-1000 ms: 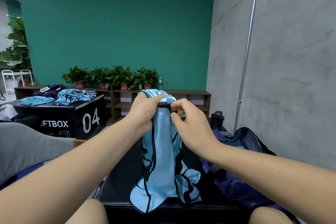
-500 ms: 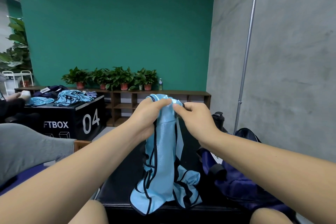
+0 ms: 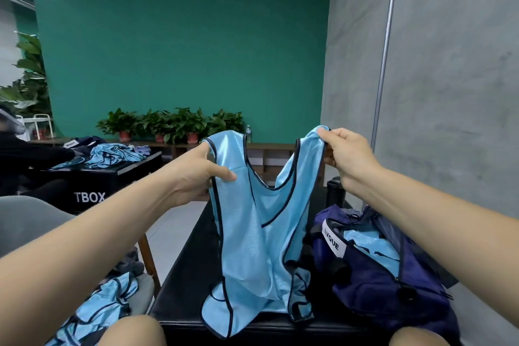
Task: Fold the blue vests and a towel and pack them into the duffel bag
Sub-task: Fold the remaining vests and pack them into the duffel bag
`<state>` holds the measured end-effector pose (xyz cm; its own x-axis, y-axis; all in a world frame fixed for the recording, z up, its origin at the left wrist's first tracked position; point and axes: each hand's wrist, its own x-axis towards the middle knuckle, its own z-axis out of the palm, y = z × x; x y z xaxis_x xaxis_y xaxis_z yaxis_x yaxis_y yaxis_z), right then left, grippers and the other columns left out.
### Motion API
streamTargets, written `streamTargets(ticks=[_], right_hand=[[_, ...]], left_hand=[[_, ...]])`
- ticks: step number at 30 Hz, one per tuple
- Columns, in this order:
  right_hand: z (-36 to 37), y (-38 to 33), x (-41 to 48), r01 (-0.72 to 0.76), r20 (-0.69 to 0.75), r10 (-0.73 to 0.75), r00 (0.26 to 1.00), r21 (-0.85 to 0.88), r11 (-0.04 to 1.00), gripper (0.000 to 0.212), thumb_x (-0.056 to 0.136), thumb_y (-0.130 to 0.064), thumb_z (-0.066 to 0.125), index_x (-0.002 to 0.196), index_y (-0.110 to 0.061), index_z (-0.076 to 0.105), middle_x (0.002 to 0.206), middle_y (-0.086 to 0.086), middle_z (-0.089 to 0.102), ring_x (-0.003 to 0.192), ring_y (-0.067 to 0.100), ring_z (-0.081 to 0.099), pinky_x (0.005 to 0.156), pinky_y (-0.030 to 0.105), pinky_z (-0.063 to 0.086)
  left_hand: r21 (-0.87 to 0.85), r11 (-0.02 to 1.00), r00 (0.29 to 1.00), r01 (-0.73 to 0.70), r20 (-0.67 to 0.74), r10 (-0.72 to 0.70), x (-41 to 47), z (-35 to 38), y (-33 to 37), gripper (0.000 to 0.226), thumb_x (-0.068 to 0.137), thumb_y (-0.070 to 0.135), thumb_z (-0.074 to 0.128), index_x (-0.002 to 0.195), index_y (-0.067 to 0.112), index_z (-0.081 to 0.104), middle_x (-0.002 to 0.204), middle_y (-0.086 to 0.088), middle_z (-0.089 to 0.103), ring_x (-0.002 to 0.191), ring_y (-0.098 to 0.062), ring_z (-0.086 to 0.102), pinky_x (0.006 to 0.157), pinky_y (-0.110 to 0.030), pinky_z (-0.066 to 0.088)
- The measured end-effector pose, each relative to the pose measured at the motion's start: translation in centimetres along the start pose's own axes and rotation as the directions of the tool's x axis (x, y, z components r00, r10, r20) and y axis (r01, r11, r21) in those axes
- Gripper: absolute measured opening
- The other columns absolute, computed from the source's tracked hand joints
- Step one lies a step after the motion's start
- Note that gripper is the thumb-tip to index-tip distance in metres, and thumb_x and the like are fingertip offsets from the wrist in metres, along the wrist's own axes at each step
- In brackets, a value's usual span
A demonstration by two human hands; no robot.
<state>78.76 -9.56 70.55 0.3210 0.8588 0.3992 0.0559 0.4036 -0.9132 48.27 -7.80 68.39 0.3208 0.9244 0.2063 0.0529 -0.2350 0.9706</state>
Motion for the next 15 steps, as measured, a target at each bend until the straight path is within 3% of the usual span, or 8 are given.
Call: streamTargets(ticks=[2, 4, 6, 8, 10, 15], right_hand=[[-0.8, 0.2, 0.7, -0.014, -0.001, 0.014, 1.0, -0.044, 0.999, 0.041, 0.077, -0.053, 0.081, 0.088, -0.018, 0.061, 0.088, 0.01, 0.066, 0.079, 0.022, 0.059, 0.083, 0.042, 0.054], [-2.1, 1.8, 2.8, -0.024, 0.005, 0.025, 1.0, -0.103, 0.994, 0.052, 0.063, -0.063, 0.077, 0.086, -0.02, 0.06, 0.085, 0.01, 0.057, 0.08, 0.023, 0.052, 0.083, 0.047, 0.052], [-2.2, 0.9, 2.0, -0.074, 0.012, 0.076, 0.997, -0.14, 0.987, 0.044, 0.076, -0.053, 0.083, 0.081, -0.017, 0.059, 0.079, 0.009, 0.053, 0.075, 0.025, 0.051, 0.076, 0.044, 0.049], [-2.3, -0.5, 1.0, -0.171, 0.024, 0.177, 0.984, -0.161, 0.972, 0.032, 0.095, -0.03, 0.08, 0.077, -0.013, 0.062, 0.071, 0.01, 0.061, 0.065, 0.024, 0.059, 0.066, 0.036, 0.055], [-2.8, -1.1, 1.1, -0.257, 0.066, 0.268, 0.961, -0.142, 0.956, 0.02, 0.101, -0.025, 0.074, 0.088, -0.011, 0.067, 0.074, 0.008, 0.068, 0.06, 0.021, 0.064, 0.054, 0.03, 0.056], [-3.8, -2.4, 1.7, -0.272, 0.133, 0.271, 0.953, -0.016, 0.962, 0.018, 0.107, -0.035, 0.065, 0.098, -0.019, 0.063, 0.088, 0.003, 0.07, 0.073, 0.019, 0.066, 0.071, 0.034, 0.056]], left_hand=[[0.037, 0.999, 1.0, 0.017, 0.001, -0.017, -0.3, -0.7, 0.3, 0.063, 0.083, -0.013, 0.079, 0.137, 0.015, 0.059, 0.126, -0.017, 0.075, 0.112, -0.037, 0.075, 0.101, -0.059, 0.058], [0.062, 0.998, 1.0, 0.004, -0.016, -0.003, -0.5, -1.1, 0.7, 0.058, 0.085, -0.015, 0.076, 0.136, 0.008, 0.06, 0.124, -0.018, 0.076, 0.112, -0.037, 0.076, 0.102, -0.055, 0.058], [0.064, 0.998, 0.997, -0.015, -0.069, 0.02, -0.5, -1.6, 1.3, 0.046, 0.088, -0.015, 0.073, 0.131, 0.0, 0.063, 0.12, -0.019, 0.077, 0.11, -0.035, 0.076, 0.105, -0.052, 0.057], [0.048, 0.998, 0.989, -0.029, -0.144, 0.035, -0.3, -2.4, 1.8, 0.034, 0.091, -0.011, 0.072, 0.125, -0.005, 0.067, 0.115, -0.018, 0.079, 0.107, -0.032, 0.077, 0.105, -0.049, 0.057], [0.031, 0.999, 0.976, -0.034, -0.215, 0.039, -0.1, -3.4, 2.3, 0.033, 0.092, -0.005, 0.075, 0.124, -0.008, 0.067, 0.115, -0.016, 0.079, 0.108, -0.03, 0.077, 0.107, -0.049, 0.056], [0.058, 0.997, 0.944, -0.054, -0.322, 0.07, 0.1, -5.6, 3.0, 0.031, 0.093, 0.011, 0.08, 0.117, -0.007, 0.073, 0.113, -0.011, 0.081, 0.112, -0.028, 0.075, 0.107, -0.047, 0.056]])
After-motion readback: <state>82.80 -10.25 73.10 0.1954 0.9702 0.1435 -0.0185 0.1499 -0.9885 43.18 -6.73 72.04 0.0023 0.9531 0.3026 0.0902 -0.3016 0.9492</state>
